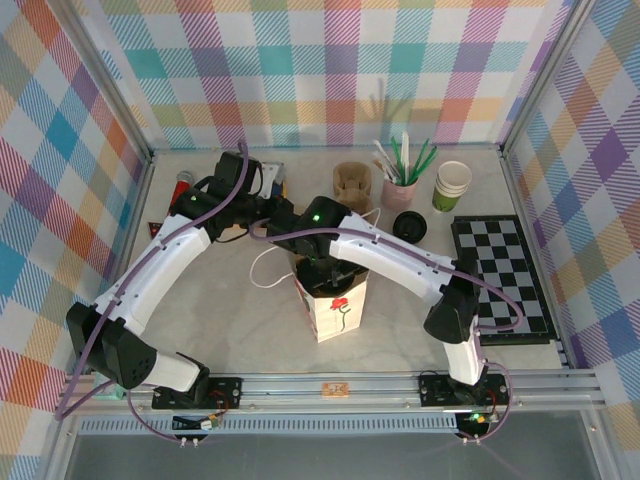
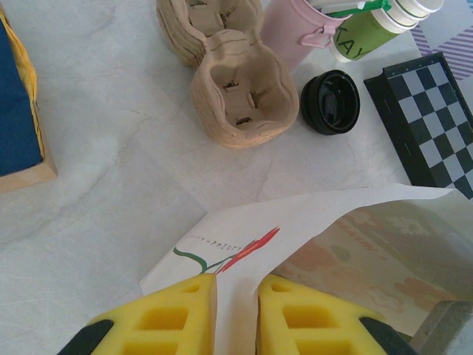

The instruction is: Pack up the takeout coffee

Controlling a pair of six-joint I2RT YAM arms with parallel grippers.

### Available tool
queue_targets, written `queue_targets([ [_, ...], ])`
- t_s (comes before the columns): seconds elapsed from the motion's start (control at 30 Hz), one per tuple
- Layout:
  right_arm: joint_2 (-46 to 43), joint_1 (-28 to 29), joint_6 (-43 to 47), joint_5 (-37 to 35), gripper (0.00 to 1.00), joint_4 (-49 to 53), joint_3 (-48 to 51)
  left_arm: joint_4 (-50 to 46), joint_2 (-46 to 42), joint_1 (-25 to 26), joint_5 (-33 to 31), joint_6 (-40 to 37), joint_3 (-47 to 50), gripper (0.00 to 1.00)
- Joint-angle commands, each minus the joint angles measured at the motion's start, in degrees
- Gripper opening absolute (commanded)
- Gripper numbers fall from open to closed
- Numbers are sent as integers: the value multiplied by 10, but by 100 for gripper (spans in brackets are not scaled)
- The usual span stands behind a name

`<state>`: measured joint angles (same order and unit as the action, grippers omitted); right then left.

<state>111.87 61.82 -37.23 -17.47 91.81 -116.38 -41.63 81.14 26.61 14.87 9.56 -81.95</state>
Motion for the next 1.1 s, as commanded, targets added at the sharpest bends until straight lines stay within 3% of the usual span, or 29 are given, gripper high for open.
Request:
queue_targets([
  [0.0,-34,-6,2,20,40,-11,21,8,-22,5,-4,10,11,23],
  [0.53,-75,-20,14,53,38,-96,100,32,-39,5,-8,26,15,44],
  [1.07,-75,-28,22,66,39,-129,135,43,-49,5,-11,24,22,44],
])
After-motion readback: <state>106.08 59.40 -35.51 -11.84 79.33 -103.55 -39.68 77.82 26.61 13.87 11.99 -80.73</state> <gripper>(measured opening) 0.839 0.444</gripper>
